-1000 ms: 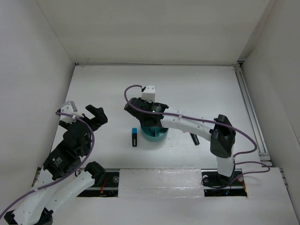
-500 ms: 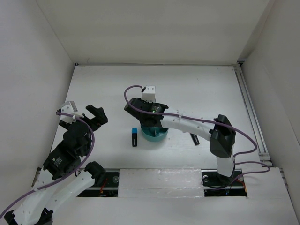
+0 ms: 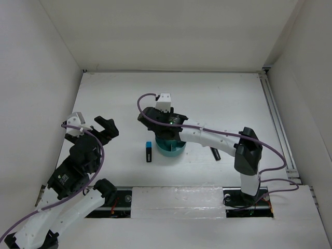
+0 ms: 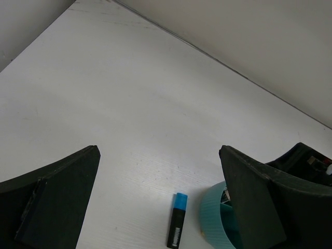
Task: Sort the stationery into containers
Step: Place the stapler in the storage box, then pick up the pen from the center of the board.
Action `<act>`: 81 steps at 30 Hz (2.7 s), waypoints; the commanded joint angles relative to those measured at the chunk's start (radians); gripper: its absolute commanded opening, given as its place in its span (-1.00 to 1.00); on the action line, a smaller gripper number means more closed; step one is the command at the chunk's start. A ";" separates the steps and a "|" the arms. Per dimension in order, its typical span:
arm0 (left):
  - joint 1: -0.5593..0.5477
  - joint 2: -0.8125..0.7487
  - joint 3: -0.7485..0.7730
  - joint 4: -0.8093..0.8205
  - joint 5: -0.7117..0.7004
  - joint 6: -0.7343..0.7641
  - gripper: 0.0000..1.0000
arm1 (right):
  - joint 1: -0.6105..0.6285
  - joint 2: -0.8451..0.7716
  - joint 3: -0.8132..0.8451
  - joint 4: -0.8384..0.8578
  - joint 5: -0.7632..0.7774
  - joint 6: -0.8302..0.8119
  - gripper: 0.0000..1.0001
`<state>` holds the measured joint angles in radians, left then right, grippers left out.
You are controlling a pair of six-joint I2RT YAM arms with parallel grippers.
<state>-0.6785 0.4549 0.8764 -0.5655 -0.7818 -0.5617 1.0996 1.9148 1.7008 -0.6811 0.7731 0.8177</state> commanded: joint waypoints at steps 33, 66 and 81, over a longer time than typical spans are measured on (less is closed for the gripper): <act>0.022 0.559 0.081 0.046 0.386 -0.169 1.00 | -0.024 -0.993 -0.431 0.045 -0.182 -0.390 0.99; 0.069 0.811 -0.241 0.262 0.478 -0.250 0.84 | -0.024 -1.073 -0.492 0.074 -0.255 -0.430 0.99; 0.069 0.849 -0.241 0.282 0.487 -0.231 0.70 | -0.024 -1.073 -0.510 0.110 -0.264 -0.430 0.99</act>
<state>-0.6094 1.3136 0.6453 -0.2932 -0.2810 -0.8001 1.0801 0.8547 1.1938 -0.6296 0.5156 0.3958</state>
